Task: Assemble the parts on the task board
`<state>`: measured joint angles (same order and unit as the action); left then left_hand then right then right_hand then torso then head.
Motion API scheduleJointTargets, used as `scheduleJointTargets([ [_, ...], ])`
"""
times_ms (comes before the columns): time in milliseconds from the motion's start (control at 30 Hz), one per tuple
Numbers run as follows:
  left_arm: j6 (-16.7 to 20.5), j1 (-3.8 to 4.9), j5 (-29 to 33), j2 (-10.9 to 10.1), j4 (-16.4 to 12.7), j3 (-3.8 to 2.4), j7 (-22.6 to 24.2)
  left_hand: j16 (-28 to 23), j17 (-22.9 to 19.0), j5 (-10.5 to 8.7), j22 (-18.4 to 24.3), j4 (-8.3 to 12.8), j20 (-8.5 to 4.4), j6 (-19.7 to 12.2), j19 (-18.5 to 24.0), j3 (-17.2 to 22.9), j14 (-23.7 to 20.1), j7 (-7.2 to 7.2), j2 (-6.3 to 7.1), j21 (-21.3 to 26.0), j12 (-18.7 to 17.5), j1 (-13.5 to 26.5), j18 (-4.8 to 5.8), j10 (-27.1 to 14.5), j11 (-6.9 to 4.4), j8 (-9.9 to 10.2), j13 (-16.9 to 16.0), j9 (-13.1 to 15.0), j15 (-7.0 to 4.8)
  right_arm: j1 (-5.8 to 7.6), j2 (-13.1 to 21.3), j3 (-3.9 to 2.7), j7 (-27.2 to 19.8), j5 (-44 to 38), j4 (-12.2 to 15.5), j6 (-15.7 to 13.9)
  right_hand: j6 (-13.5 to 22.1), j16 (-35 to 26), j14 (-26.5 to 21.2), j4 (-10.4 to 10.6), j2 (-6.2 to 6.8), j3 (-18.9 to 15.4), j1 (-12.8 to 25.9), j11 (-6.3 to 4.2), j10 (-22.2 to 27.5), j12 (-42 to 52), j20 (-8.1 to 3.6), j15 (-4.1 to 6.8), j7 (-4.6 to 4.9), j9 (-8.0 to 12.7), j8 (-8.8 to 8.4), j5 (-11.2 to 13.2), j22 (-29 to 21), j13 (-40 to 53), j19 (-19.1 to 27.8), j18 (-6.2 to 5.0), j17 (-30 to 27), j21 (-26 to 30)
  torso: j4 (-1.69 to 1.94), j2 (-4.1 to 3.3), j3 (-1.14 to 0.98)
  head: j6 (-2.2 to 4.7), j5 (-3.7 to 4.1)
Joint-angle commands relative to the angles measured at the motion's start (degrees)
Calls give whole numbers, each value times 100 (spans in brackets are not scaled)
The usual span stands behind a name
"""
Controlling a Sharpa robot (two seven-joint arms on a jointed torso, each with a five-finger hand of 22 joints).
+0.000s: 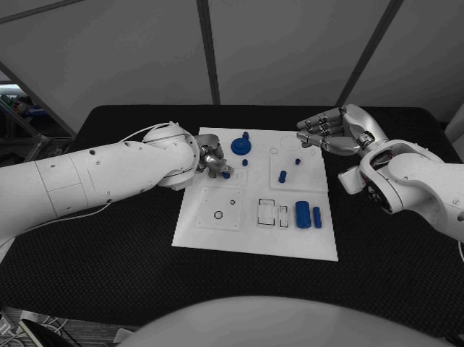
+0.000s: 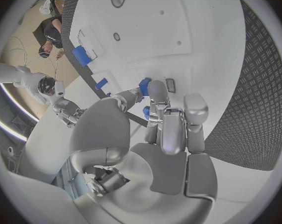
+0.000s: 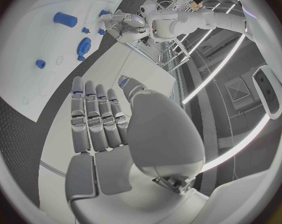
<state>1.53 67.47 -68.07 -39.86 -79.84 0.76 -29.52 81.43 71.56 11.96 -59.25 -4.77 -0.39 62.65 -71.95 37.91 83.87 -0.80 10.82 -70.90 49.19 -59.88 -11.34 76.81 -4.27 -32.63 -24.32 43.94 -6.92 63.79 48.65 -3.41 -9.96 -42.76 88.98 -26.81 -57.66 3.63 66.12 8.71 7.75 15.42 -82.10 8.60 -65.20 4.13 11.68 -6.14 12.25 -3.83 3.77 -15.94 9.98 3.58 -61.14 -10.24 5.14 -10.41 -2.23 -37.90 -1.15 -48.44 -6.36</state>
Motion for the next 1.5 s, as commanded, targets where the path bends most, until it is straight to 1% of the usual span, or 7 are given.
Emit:
scheduleJointTargets([
  [33,-195,-8,-56,9,39,10,-36,27,9,5,-16,578,-12,47,-45,617,243,-35,-79,-40,55,-112,470,52,-47,-31,-23,15,-40,8,5,-4,-62,11,12,37,41,-3,-30,-27,-19,-2,51,18,38,-21,28,-18,1,-1,-13,-20,-8,-6,-27,-14,-9,16,-1,-1,0,-6,9],
  [233,-171,-8,-54,40,98,10,-35,27,10,-20,-28,444,-22,107,-48,438,243,-69,27,-34,56,97,469,87,-67,-54,7,48,-53,8,7,-4,-62,11,14,35,41,-3,-30,-27,-19,-2,51,18,38,-21,28,-18,1,-1,-13,-20,-8,-6,-27,-14,-9,16,-1,0,1,-12,15],
  [400,-166,-8,-54,71,139,10,-35,25,9,-49,-35,324,-34,130,-51,228,242,-88,51,-25,63,209,469,92,-81,-51,20,65,-65,8,9,-4,-62,11,15,30,43,-3,-32,-28,-19,-4,54,19,41,-21,29,-19,2,-1,-13,-20,-13,-6,-28,-14,-15,21,-1,-2,1,-12,19],
  [533,-160,-8,-54,83,162,10,-35,25,11,-85,-54,121,-43,180,-62,-179,243,-102,57,-19,100,361,474,102,-92,-49,12,84,-72,8,10,-4,-61,11,15,29,43,-3,-32,-28,-19,-4,54,19,41,-21,29,-19,2,-1,-13,-20,-13,-6,-28,-14,-15,21,-2,0,1,-16,23],
  [667,-156,-8,-54,88,178,10,-35,25,13,-100,-72,-20,-51,199,-73,-582,243,-114,21,-12,136,347,475,95,-98,-26,2,92,-83,9,12,-4,-59,11,16,29,43,-3,-32,-28,-19,-4,54,19,41,-21,29,-19,2,-1,-13,-20,-13,-6,-28,-14,-15,21,5,0,0,-21,29],
  [967,-151,-8,-53,90,199,9,-35,25,16,-92,-108,-208,-57,242,-95,-1000,244,-124,-10,-14,176,308,480,91,-106,-20,-9,111,-88,9,16,-4,-55,11,17,31,45,-4,-36,-28,-15,-8,60,21,44,-21,31,-21,5,-1,-14,-19,-19,-6,-29,-13,-22,28,-2,0,2,-29,33],
  [1500,-137,-8,24,80,219,2,-32,24,21,-114,-187,-660,-62,306,-137,-2064,245,-125,-116,-19,270,311,490,95,-108,-54,-48,185,-89,9,17,-4,-41,18,8,12,51,-3,-42,-17,-27,-16,87,28,50,-20,37,-27,15,-1,-14,-29,-34,-5,-33,-13,-43,45,-4,1,3,-42,34],
])
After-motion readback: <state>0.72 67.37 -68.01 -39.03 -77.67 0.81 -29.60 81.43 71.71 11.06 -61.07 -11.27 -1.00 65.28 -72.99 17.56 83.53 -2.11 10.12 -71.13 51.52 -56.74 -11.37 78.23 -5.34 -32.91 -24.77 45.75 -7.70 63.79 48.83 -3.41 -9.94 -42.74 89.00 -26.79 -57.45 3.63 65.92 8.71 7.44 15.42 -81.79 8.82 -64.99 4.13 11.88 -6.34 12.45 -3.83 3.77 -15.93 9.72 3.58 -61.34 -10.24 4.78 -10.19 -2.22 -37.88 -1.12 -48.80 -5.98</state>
